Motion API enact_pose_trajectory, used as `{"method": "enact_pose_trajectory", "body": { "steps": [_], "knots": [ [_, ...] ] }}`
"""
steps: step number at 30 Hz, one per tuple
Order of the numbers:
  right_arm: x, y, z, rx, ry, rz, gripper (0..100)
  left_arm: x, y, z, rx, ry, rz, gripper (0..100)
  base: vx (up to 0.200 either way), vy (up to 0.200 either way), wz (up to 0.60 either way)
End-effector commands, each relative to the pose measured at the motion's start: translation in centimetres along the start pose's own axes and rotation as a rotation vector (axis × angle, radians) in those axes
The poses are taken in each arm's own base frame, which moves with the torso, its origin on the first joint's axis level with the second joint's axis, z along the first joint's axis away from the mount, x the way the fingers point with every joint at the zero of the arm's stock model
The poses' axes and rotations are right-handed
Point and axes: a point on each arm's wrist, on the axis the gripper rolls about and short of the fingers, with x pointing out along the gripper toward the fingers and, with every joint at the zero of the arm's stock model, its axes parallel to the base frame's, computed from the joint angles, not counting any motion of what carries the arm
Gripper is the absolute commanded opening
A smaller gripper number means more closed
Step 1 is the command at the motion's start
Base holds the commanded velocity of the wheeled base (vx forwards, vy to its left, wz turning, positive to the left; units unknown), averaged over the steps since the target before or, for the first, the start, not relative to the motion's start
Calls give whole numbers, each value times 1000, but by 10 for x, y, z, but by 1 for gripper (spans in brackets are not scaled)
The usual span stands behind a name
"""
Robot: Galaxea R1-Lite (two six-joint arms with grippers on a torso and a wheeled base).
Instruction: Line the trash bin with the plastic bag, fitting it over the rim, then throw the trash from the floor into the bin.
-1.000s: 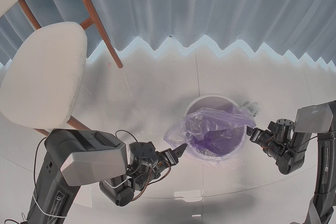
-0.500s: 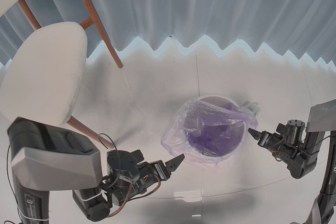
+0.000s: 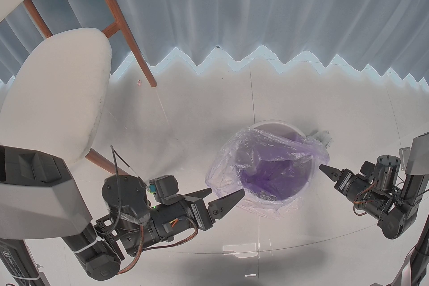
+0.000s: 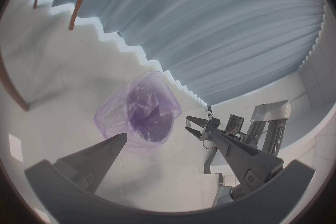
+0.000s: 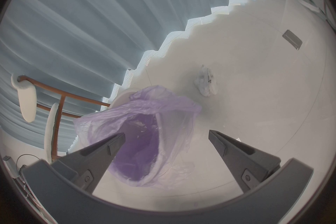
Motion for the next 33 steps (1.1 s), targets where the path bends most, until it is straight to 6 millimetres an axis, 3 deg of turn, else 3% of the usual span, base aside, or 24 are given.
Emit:
{"method": "enact_pose_trajectory", "body": {
  "steps": [1, 9, 14, 19, 21, 22, 25, 26, 29, 30, 33],
  "knots": [
    [-5, 9, -4, 14, 12, 29, 100, 3, 1, 12, 33, -31, -30, 100, 200, 0, 0],
    [-3, 25, -12, 96, 42, 83, 100, 3, -4, 13, 41, -47, -37, 100, 200, 0, 0],
    [-10, 40, -22, 133, 65, 117, 100, 8, -24, 18, 21, -98, -72, 100, 40, 0, 0],
    [-17, 47, -8, -35, -42, 160, 100, 7, -43, 4, -171, -82, -90, 100, 0, 0, 0],
    [-17, 47, -8, -35, -42, 160, 100, 7, -43, 4, -171, -82, -90, 100, 0, 0, 0],
    [-23, 46, 2, -178, -103, 170, 100, 8, -46, -5, -206, -87, -51, 100, 0, 0, 0],
    [-27, 46, 3, -213, -109, 180, 100, 7, -45, -7, -204, -77, -44, 100, 0, 0, 0],
    [-38, 42, 7, -295, -86, 227, 100, 4, -36, -10, -156, -61, -12, 100, 0, 0, 0],
    [-43, 35, 8, -374, -59, 261, 100, 10, -20, -10, -17, -47, 20, 100, 0, 0, 0],
    [-45, 24, 10, -455, -25, 295, 100, 12, 2, -8, 166, -21, 61, 100, 0, 0, 0],
    [-49, 12, 16, -561, 17, 411, 100, 11, 18, -4, 322, 33, 43, 100, 0, 0, 0]
  ]
}}
